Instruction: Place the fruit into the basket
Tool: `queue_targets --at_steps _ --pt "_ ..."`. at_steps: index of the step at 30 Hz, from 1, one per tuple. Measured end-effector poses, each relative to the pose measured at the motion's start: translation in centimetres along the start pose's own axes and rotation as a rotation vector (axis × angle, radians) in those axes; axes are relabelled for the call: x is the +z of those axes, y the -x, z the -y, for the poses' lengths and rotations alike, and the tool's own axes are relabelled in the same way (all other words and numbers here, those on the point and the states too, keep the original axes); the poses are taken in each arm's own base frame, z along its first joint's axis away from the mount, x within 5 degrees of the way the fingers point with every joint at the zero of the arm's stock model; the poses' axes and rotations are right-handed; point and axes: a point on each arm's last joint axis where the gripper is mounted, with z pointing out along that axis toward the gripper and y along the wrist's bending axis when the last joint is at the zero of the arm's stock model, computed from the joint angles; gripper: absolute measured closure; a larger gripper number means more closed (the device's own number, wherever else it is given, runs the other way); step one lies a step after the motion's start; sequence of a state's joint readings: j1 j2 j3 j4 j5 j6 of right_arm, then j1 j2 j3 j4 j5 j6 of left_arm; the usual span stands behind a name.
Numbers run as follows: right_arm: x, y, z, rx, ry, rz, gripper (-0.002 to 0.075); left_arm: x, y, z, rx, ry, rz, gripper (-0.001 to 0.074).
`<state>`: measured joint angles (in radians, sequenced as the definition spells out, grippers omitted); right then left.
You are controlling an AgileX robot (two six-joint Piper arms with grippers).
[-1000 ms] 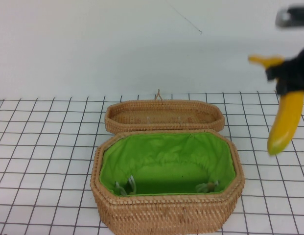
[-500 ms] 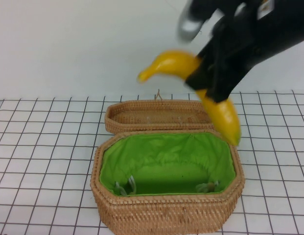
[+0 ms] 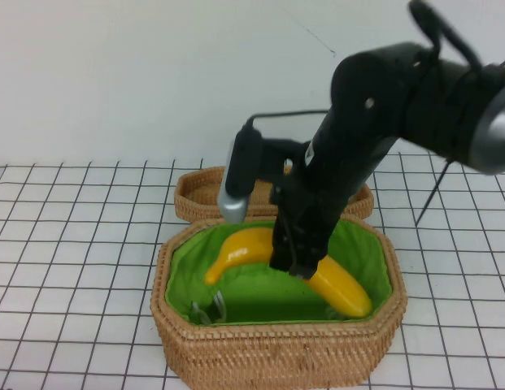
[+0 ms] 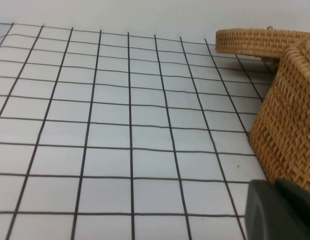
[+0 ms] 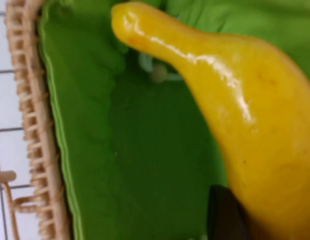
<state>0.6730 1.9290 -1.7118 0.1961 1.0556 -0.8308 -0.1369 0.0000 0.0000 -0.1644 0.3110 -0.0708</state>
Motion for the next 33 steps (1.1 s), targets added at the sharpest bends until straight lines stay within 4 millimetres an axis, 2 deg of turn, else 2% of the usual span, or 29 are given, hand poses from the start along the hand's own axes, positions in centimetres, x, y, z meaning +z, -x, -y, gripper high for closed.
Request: queue_targets --at_steps 7,11,12,13,16,18,20,21,24,28,31,33 --pt "0.8 0.0 0.1 0.035 0.005 0.002 0.0291 0.0 0.0 0.0 0.0 0.0 0.0 0.0735" --pt "0.2 -0.1 0.3 0.073 -0.024 -0.009 0.0289 0.0 0.0 0.0 0.0 0.0 0.0 0.0735" --pt "-0.1 -0.2 0.3 0.09 -0.03 -0.018 0.0292 0.3 -1.2 -0.3 -0.003 0.008 -0.036 0.0738" --pt "-0.3 -0.2 0.3 0.105 -0.034 -0.024 0.0296 0.0 0.0 0.0 0.0 0.0 0.0 0.0735" --pt "-2.2 0.0 0.3 0.147 -0.045 -0.042 0.0358 0.0 0.0 0.0 0.0 0.0 0.0 0.0734" --pt "-4.2 0.4 0.2 0.162 -0.06 -0.024 0.0492 0.0 0.0 0.0 0.0 0.0 0.0 0.0735" --pt "-7.0 1.0 0.0 0.186 -0.099 0.042 0.067 0.0 0.0 0.0 0.0 0.0 0.0 0.0738" --pt "-8.6 1.2 -0.2 0.2 -0.125 0.079 0.0725 0.0 0.0 0.0 0.0 0.0 0.0 0.0735" --pt "-13.8 1.0 -0.9 0.23 -0.217 0.167 0.0722 0.0 0.0 0.0 0.0 0.0 0.0 0.0735" --pt "-21.0 -0.5 -2.5 0.259 -0.407 0.279 0.0722 0.0 0.0 0.0 0.0 0.0 0.0 0.0735" --pt "-26.6 -1.8 -4.9 0.267 -0.511 0.429 0.0722 0.0 0.0 0.0 0.0 0.0 0.0 0.0735" --pt "-29.5 -2.8 -6.6 0.342 -0.525 0.518 0.0722 0.0 0.0 0.0 0.0 0.0 0.0 0.0735"
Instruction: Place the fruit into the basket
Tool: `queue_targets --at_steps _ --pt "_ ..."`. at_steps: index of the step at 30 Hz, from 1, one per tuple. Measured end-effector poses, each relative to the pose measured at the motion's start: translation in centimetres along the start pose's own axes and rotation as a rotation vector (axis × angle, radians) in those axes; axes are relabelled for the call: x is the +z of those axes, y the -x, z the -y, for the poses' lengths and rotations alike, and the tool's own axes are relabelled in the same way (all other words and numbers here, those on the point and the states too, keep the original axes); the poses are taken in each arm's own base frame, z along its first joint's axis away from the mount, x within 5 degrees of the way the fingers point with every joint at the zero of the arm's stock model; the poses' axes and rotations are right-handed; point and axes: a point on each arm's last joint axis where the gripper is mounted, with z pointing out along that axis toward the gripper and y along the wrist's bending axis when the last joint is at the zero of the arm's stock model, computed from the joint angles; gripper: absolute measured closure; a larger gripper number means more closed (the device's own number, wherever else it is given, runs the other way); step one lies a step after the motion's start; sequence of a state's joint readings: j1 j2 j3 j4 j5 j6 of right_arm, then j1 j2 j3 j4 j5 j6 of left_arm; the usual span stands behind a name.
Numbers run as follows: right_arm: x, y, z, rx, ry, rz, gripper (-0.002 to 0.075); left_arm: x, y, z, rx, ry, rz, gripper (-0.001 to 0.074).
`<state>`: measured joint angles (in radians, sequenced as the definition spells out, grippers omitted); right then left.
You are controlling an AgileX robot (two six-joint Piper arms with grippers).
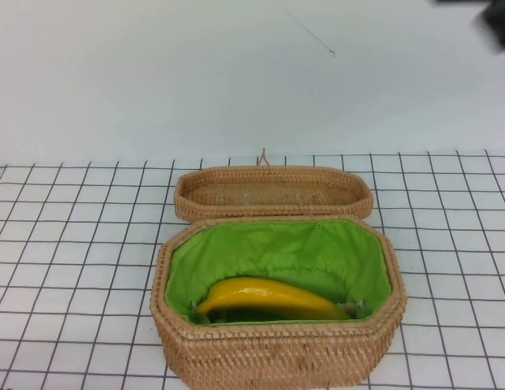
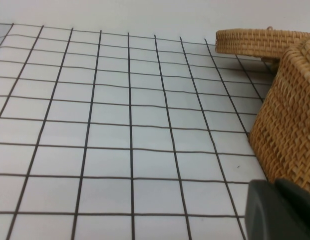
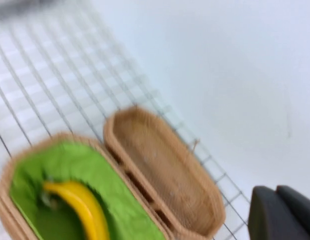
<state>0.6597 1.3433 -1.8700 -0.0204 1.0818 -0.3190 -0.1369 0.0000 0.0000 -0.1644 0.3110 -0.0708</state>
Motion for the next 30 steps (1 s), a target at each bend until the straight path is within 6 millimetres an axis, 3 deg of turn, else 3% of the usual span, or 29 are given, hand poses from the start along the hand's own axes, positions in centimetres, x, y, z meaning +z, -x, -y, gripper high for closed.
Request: queue_targets --at_steps 3,6,7,10,13,22,27,30 --pt "-4.1 0.2 0.0 0.027 -0.016 0.085 0.0723 0.0 0.0 0.0 0.0 0.0 0.0 0.0734" --pt "-6.2 0.0 0.1 0.021 -0.033 0.115 0.072 0.0 0.0 0.0 0.0 0.0 0.0 0.0738" --pt "-8.2 -0.1 0.0 0.033 -0.043 0.169 0.0723 0.0 0.0 0.0 0.0 0.0 0.0 0.0735" --pt "-10.1 -0.3 0.0 0.033 -0.055 0.206 0.0723 0.0 0.0 0.0 0.0 0.0 0.0 0.0735" --pt "-10.9 -0.4 0.0 0.031 -0.066 0.219 0.0725 0.0 0.0 0.0 0.0 0.0 0.0 0.0735" --pt "-11.0 -0.8 0.9 0.059 -0.113 0.203 0.0725 0.0 0.0 0.0 0.0 0.0 0.0 0.0735" --pt "-11.4 -2.5 2.9 0.178 -0.256 0.216 0.0725 0.0 0.0 0.0 0.0 0.0 0.0 0.0735" --pt "-11.6 -4.5 3.7 0.245 -0.39 0.324 0.0725 0.0 0.0 0.0 0.0 0.0 0.0 0.0734"
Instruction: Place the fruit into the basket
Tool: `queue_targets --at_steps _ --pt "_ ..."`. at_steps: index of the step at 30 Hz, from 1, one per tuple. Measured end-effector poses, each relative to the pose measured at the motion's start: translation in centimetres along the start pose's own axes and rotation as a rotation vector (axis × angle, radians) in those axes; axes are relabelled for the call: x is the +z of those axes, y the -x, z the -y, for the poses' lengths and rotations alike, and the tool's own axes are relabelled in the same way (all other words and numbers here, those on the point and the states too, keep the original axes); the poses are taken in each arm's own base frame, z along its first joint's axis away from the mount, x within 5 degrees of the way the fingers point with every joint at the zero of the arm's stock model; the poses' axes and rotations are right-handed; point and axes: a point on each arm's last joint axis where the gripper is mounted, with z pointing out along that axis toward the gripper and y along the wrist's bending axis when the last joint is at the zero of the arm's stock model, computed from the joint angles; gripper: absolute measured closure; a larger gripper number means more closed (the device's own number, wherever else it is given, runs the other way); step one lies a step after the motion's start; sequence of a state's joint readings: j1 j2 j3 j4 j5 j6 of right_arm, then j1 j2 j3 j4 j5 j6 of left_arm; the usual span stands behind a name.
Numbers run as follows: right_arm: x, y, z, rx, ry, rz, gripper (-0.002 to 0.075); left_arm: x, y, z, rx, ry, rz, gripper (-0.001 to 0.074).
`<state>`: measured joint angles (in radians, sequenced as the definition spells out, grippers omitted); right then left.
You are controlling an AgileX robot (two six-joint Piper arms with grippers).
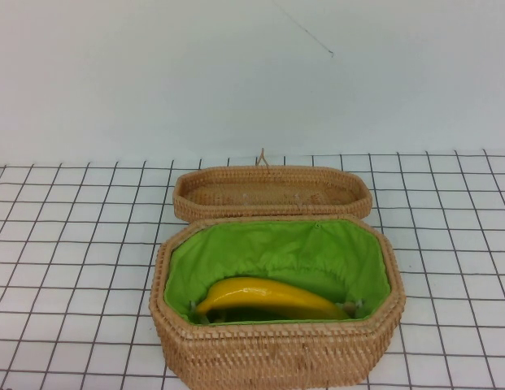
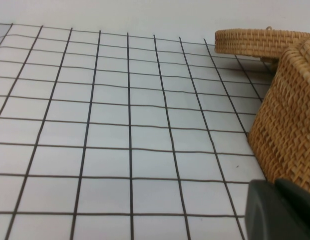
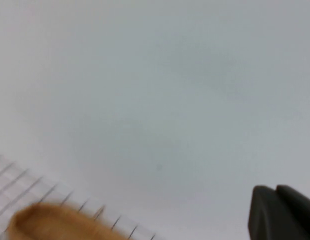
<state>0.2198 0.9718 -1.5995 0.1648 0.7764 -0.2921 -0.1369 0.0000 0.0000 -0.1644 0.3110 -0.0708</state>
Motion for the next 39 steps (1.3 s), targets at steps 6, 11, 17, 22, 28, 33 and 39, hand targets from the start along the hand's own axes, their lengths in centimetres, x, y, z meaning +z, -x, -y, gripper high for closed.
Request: queue_targets --at_steps 6,11,17,22,28,33,39 --pt "-3.3 -6.0 1.1 0.075 -0.275 0.256 0.0725 0.0 0.0 0.0 0.0 0.0 0.0 0.0738" --pt "-6.2 -14.2 -0.8 0.051 -0.347 0.225 0.0725 0.0 0.0 0.0 0.0 0.0 0.0 0.0735" --pt "-6.6 -25.2 -2.5 0.054 -0.397 0.077 0.0725 0.0 0.0 0.0 0.0 0.0 0.0 0.0735" --pt "-6.4 -33.1 -3.1 0.118 -0.501 0.012 0.0725 0.0 0.0 0.0 0.0 0.0 0.0 0.0735" --pt "-6.8 -36.7 -4.0 0.099 -0.514 -0.084 0.0729 0.0 0.0 0.0 0.0 0.0 0.0 0.0735" --pt "-6.9 -38.2 -4.7 0.119 -0.459 -0.252 0.0729 0.0 0.0 0.0 0.002 0.001 0.0 0.0735" --pt "-6.9 -38.2 -4.8 0.122 -0.46 -0.261 0.0729 0.0 0.0 0.0 0.002 0.001 0.0 0.0735"
